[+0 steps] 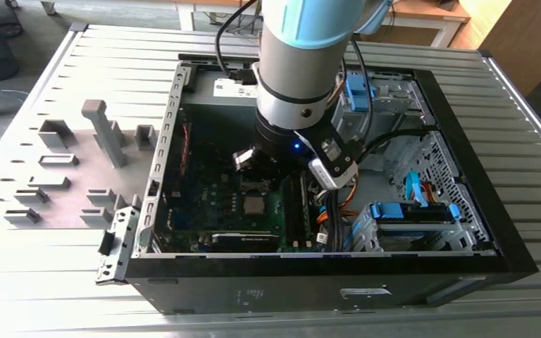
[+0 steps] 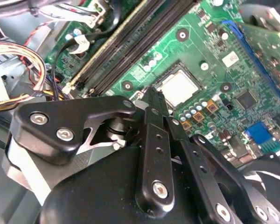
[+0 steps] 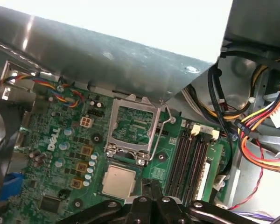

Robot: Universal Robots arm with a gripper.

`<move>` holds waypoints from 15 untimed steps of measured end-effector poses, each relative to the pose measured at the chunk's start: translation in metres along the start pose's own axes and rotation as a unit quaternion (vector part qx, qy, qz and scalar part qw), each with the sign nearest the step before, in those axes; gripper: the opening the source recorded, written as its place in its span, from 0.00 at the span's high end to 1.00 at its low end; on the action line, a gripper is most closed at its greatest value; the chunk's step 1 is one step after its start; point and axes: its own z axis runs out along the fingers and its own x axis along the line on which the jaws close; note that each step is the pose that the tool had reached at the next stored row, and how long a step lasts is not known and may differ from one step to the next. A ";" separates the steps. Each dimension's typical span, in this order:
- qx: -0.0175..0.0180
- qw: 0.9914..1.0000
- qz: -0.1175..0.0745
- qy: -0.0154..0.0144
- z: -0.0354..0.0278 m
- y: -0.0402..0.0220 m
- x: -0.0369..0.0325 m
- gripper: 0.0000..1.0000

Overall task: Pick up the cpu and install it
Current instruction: 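Close the cpu cover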

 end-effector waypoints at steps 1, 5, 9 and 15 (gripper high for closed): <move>0.000 1.000 -0.004 0.000 0.0003 -0.0002 -0.0008 0.89; 0.000 1.000 -0.028 0.002 0.0013 -0.0006 -0.0019 0.89; -0.001 0.998 -0.055 0.004 0.0023 -0.0008 -0.0024 0.89; -0.001 0.994 -0.108 0.007 0.0053 -0.0010 -0.0024 0.89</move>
